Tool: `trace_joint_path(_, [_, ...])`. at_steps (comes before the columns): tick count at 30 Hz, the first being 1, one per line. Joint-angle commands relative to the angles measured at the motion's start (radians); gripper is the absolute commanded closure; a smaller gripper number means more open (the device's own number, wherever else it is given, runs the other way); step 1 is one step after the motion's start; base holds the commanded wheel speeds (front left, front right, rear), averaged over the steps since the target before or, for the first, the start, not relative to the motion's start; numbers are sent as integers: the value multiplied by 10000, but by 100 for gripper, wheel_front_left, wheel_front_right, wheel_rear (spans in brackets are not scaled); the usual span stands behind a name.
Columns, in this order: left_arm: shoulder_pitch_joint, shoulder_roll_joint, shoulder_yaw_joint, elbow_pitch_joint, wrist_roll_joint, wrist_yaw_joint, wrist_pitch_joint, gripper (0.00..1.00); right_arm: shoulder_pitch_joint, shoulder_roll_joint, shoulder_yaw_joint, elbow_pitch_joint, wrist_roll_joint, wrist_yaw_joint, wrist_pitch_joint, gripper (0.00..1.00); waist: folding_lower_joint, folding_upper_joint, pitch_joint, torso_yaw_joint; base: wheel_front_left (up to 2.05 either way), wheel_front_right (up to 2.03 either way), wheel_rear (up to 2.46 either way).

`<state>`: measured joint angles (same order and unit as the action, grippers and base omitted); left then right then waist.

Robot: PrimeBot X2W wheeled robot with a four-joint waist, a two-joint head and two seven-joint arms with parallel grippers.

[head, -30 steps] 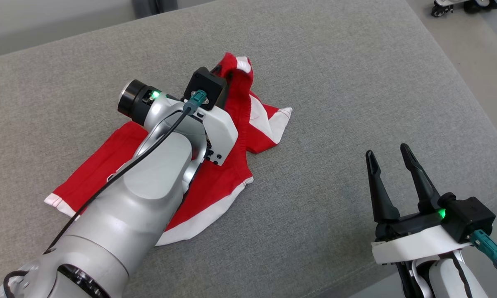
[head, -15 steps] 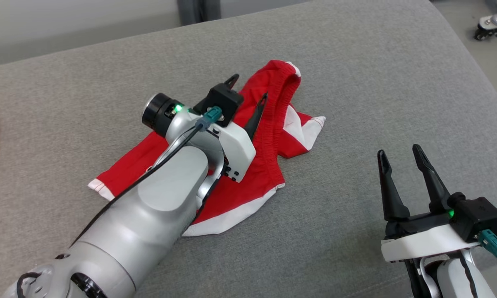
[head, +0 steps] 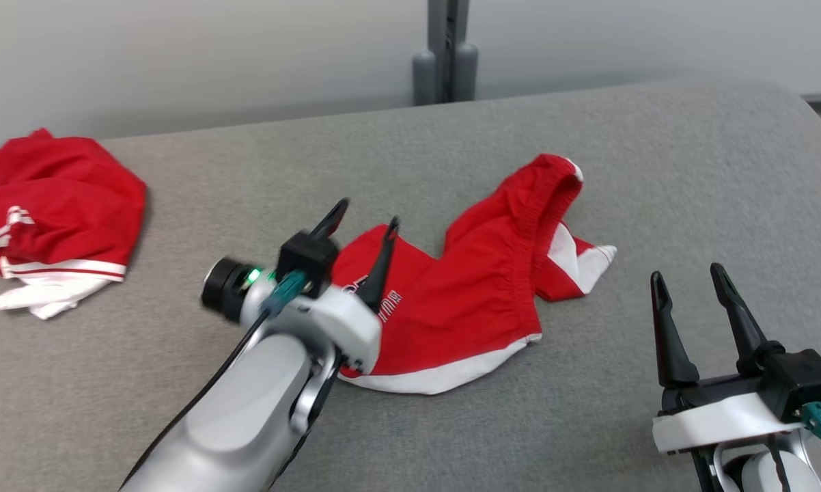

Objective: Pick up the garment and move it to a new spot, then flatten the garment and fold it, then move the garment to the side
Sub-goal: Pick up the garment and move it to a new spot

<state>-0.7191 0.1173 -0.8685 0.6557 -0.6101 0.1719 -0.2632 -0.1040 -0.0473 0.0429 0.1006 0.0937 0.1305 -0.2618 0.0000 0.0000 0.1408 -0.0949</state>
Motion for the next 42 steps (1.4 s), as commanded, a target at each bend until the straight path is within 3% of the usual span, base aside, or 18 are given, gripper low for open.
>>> trace_joint_path(1, [610, 242, 424, -418, 262, 129, -17, 0, 169, -58, -61, -2, -103, 5, -50, 0, 0, 0, -577, 568, 0, 0, 0])
trace_joint_path(7, [3008, 627, 2281, -2007, 758, 470, -19, 0, 476, -61, -246, 59, -162, 3, -50, 0, 0, 0, -1025, 1063, 0, 0, 0])
trace_joint_path(14, [5748, 468, 4557, -3647, 1577, 621, -19, 0, 734, -61, -167, 244, 146, 3, -50, 0, 0, 0, -1335, 1347, 0, 0, 0])
trace_joint_path(23, [7161, 16, 5792, -4242, 2381, 186, -21, 0, 1024, -59, 72, 387, 434, 3, -50, 0, 0, 0, -1384, 1458, 0, 0, 0])
trace_joint_path(42, [7431, -551, 7029, -3944, 3358, -564, -21, 0, 1123, -60, 147, 509, 523, 3, -50, 0, 0, 0, -1404, 1365, 0, 0, 0])
